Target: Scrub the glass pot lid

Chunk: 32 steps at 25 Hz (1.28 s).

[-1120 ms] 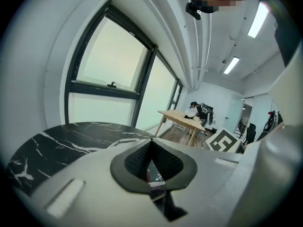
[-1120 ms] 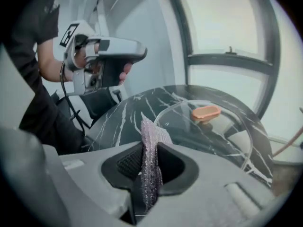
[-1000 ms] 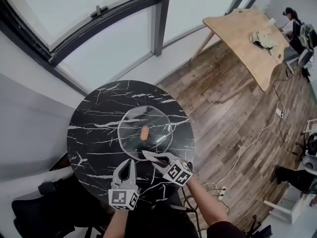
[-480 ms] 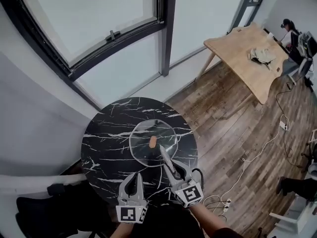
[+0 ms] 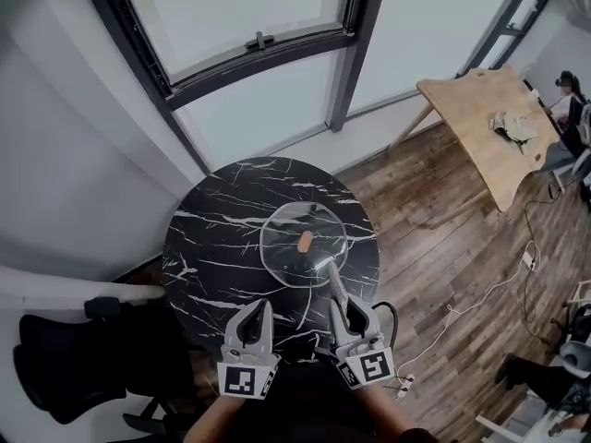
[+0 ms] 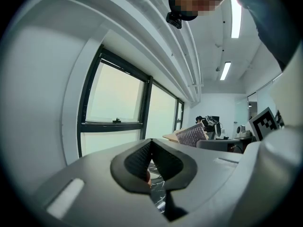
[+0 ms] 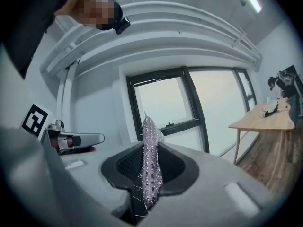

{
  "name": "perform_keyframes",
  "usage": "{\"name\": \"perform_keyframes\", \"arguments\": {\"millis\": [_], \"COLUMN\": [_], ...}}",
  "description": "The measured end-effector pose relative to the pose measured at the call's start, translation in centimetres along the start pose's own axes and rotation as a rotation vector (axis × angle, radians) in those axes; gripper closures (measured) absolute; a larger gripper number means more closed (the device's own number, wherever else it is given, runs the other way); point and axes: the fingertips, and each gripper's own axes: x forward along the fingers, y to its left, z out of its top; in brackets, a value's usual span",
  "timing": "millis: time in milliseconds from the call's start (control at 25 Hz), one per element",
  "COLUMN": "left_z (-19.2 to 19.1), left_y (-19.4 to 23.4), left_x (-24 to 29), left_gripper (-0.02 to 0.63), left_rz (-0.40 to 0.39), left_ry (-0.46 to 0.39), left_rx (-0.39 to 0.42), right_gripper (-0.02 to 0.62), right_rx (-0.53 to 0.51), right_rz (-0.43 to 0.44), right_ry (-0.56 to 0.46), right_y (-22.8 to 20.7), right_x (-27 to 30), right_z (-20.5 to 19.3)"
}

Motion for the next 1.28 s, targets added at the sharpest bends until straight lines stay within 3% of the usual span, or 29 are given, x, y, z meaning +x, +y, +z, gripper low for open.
{"name": "perform_keyframes", "arguments": {"millis": [280,1280], "left_z": [1.4,0.3], "left_y": [1.4,0.3], "left_x": [0.3,0.5], "left_gripper": [0.603,0.603], "left_rz": [0.018,-0.001], "left_ry": [-0.024,-0.01], "left_rx": [-0.002,-0.021], "right_gripper": [0.512,0.517], "right_rx": [-0.013,-0.033], "right_rz": [-0.004,-0.012], "right_ry": [0.015,0.035], "right_y": [0.5,0.8], "right_x": [0.5,0.8], "right_z": [0.3,0.2]}}
